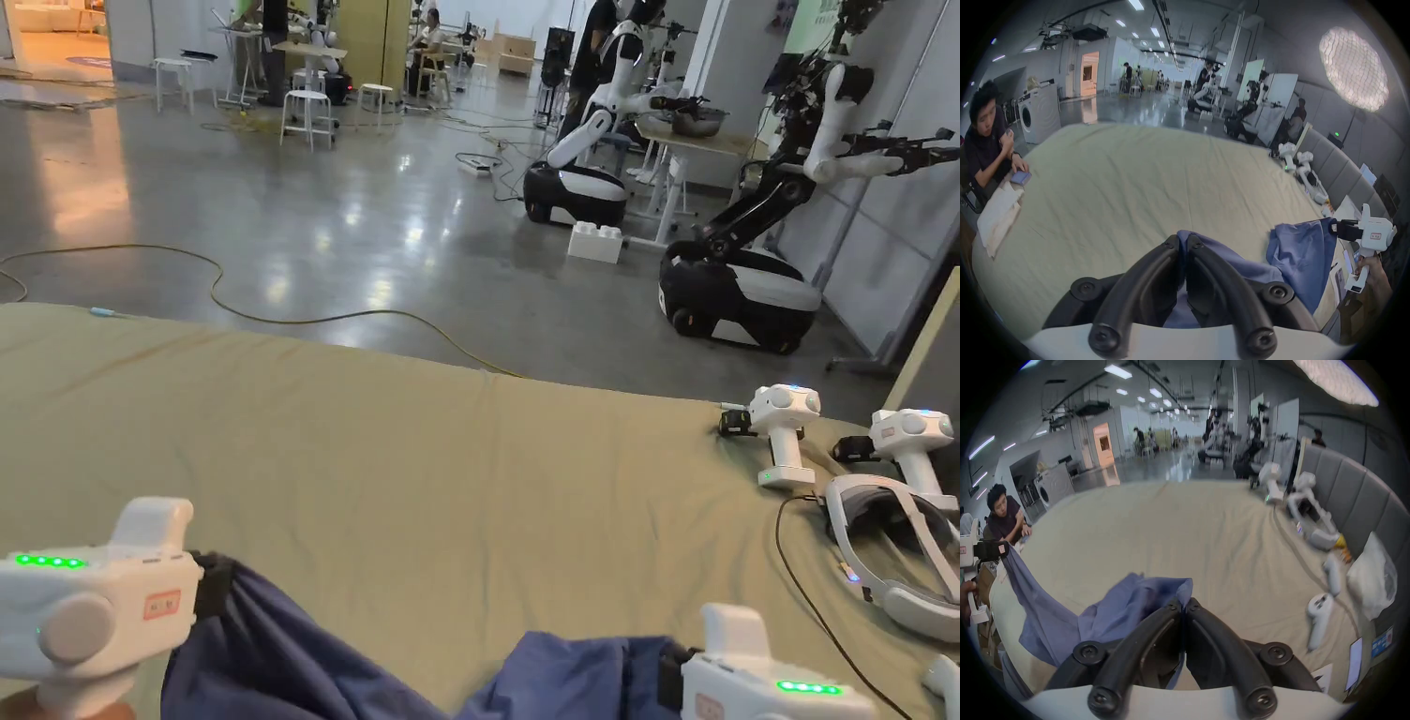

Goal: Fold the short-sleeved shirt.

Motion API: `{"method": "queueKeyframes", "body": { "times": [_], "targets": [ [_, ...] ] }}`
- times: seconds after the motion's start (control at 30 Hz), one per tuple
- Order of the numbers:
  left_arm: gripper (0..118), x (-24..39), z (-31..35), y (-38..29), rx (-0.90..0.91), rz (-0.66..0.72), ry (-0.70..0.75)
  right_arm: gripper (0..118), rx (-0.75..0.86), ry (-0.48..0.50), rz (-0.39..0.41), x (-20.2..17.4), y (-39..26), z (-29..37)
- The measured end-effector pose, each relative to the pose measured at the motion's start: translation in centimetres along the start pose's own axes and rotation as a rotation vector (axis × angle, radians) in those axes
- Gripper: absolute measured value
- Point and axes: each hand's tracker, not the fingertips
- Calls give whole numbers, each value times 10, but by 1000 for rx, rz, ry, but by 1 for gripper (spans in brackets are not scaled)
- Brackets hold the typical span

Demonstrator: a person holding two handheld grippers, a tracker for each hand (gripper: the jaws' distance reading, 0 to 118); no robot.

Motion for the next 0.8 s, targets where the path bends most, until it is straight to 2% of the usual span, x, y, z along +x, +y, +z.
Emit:
{"method": "queueKeyframes", "body": {
  "times": [0.13, 0.33, 0.63, 0.8],
  "targets": [
    [7, -5, 48, 39, 119, -50, 39, 2, 151, -28, 34, 11, 39, 42],
    [7, -33, 106, 100, 237, -35, 100, 2, 308, -102, 56, 29, 104, 99],
    [7, -82, 130, 184, 296, -20, 224, 2, 381, -180, 24, 70, 203, 127],
    [7, -90, 135, 212, 315, 0, 224, 2, 424, -219, 54, 73, 237, 139]
  ]
}}
